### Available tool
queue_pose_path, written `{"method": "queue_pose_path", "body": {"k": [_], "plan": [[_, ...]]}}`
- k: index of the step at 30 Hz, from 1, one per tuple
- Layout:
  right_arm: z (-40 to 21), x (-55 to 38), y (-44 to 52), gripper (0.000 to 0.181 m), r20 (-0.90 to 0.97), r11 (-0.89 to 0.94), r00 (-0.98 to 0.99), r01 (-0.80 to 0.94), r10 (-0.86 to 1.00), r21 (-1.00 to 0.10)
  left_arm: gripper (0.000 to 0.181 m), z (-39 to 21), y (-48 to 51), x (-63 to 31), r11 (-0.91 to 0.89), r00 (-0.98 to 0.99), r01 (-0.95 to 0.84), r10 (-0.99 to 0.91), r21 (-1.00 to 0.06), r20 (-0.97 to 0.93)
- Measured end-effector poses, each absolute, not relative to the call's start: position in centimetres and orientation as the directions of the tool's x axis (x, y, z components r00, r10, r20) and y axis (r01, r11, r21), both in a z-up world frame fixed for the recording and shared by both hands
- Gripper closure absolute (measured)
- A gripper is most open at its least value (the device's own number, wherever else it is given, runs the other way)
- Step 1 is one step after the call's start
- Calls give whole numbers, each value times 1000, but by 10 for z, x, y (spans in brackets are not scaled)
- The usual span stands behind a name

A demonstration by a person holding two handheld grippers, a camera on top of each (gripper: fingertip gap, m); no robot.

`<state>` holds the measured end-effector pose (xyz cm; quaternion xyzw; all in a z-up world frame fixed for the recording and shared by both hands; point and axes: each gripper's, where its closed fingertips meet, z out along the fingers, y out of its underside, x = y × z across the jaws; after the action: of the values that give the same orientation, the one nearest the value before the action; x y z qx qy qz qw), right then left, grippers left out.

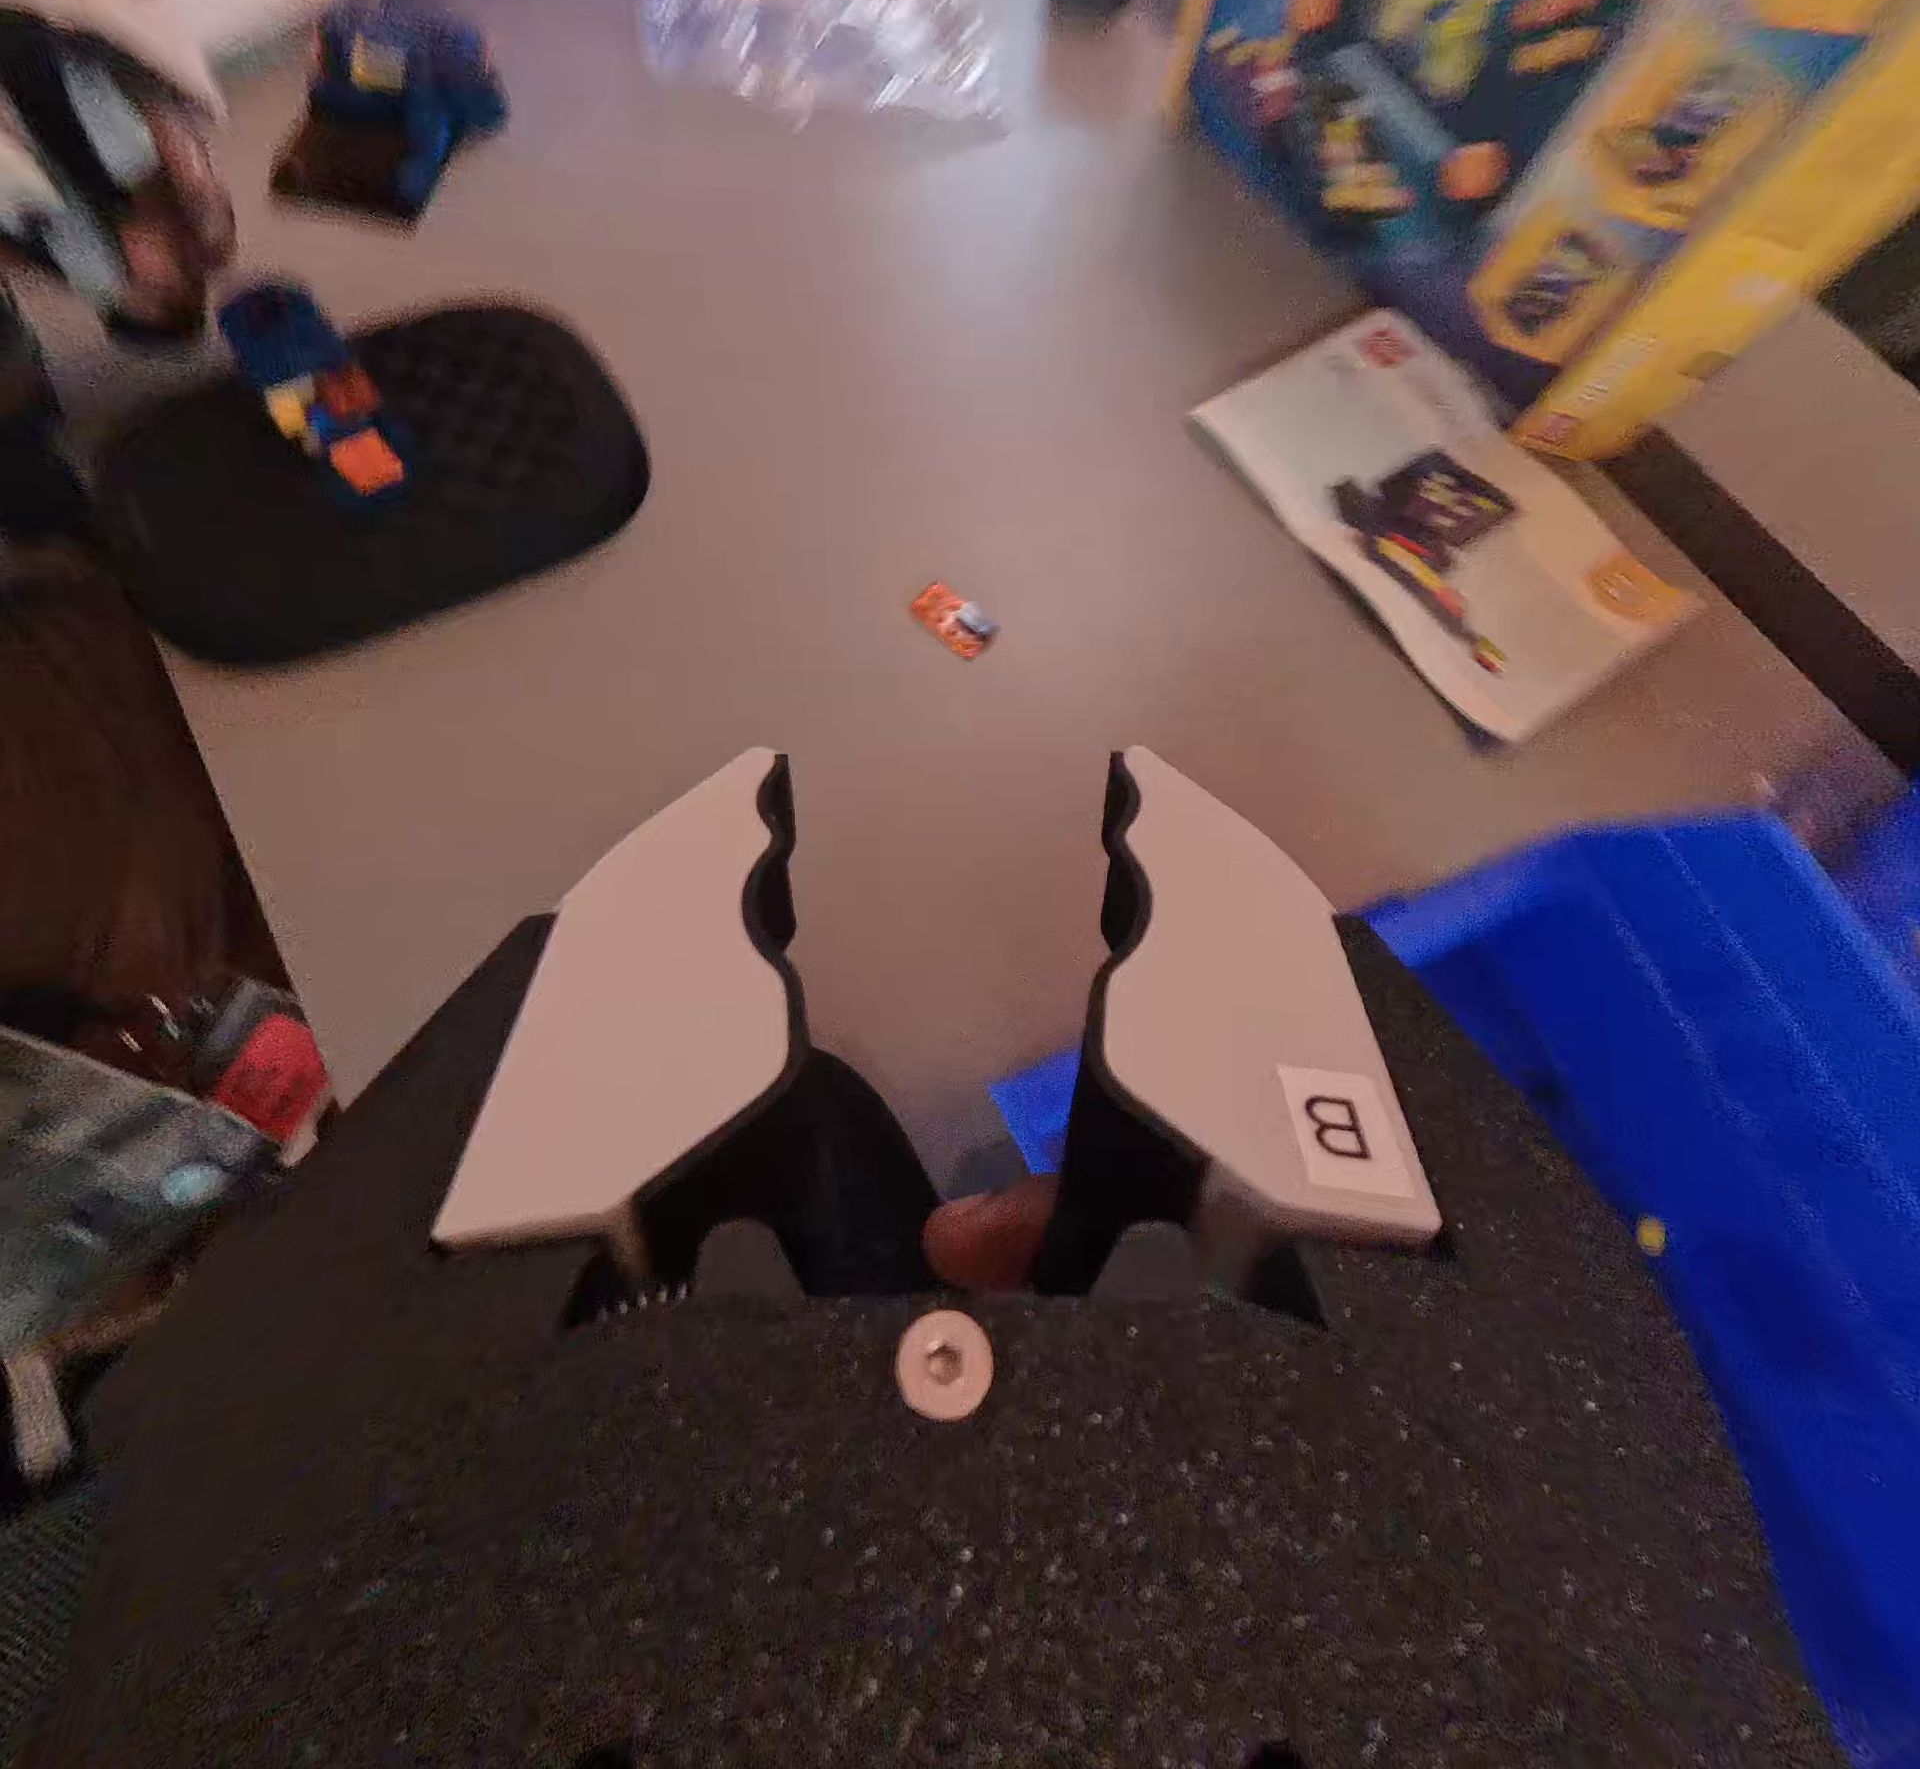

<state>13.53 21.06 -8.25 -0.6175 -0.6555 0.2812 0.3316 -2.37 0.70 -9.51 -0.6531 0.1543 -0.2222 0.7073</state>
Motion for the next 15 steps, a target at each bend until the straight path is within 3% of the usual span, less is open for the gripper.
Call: {"method": "queue_pose_path", "body": {"k": [3,7,12,14,15], "plan": [[-128,89,191,134,202,309,-235,767,951,-562,140,-89,3,-16,54,841,79,-540,-995,37],[-186,45,202,145,165,466,-437,808,884,-361,141,-82,-4,-21,89,850,27,-526,-996,-24],[-222,22,223,147,37,457,-471,830,881,-320,143,-72,-12,-34,120,854,77,-520,-990,3],[-225,19,226,165,27,457,-476,826,879,-329,143,-70,-13,-40,129,860,86,-511,-988,8],[-225,21,225,165,13,459,-481,828,877,-321,143,-69,-13,-42,128,862,95,-507,-987,17]]}}
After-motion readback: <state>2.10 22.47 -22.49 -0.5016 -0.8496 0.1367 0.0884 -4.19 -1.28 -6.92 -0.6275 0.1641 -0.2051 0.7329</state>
